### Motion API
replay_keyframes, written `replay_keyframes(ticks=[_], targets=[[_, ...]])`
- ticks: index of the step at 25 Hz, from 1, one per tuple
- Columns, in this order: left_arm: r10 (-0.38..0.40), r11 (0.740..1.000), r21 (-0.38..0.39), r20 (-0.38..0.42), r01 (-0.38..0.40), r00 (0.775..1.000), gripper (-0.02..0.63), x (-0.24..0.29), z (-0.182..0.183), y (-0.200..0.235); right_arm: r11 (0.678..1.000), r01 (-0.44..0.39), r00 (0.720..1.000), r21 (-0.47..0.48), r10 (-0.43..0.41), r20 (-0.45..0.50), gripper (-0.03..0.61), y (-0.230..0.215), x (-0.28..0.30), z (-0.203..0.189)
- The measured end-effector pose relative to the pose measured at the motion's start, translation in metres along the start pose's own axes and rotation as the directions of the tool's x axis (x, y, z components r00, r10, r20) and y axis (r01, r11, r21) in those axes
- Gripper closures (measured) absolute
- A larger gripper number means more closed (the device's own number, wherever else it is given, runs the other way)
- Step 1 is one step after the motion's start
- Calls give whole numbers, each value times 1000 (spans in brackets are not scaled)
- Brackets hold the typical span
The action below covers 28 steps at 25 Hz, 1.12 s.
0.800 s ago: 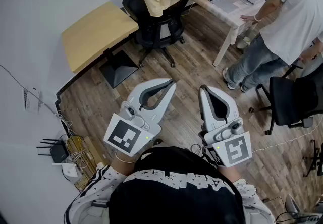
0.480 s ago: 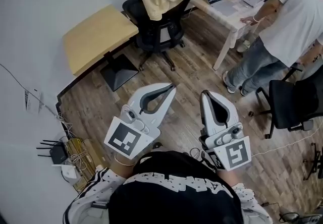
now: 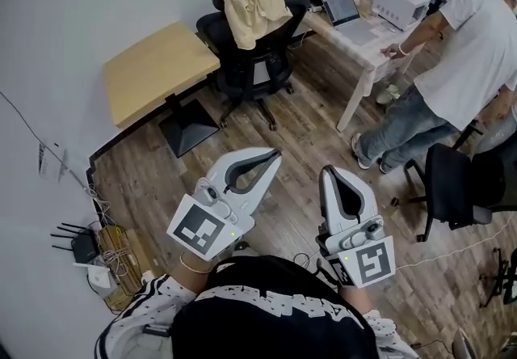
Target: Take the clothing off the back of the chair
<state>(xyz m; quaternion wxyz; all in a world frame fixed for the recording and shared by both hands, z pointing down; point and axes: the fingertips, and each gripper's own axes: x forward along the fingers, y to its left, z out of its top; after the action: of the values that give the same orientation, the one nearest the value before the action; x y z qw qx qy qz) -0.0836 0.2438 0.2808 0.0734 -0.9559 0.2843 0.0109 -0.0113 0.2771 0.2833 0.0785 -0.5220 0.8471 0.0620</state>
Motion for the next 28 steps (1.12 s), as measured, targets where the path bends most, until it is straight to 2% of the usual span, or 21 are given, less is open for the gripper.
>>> replay_keyframes(ticks=[7,13,17,22,28], targets=[[25,1000,11,-19,-25,1000,621,2,1,-25,999,-29,999,28,29,17,555,-10,-21,1],[64,998,-3,-64,-64,996,621,-7,-7,-36,995,-65,997,75,62,40,551,-6,-36,0],[62,998,10,-69,-62,996,621,-9,-3,-42,996,-60,998,72,59,21,546,-7,-46,-7],[52,998,24,-64,-51,997,621,-5,-3,-43,992,-71,996,102,66,58,537,-8,-45,-1],[15,1000,-9,-48,-15,999,621,16,-9,-30,998,-29,1000,57,29,-5,528,-26,-35,-14]])
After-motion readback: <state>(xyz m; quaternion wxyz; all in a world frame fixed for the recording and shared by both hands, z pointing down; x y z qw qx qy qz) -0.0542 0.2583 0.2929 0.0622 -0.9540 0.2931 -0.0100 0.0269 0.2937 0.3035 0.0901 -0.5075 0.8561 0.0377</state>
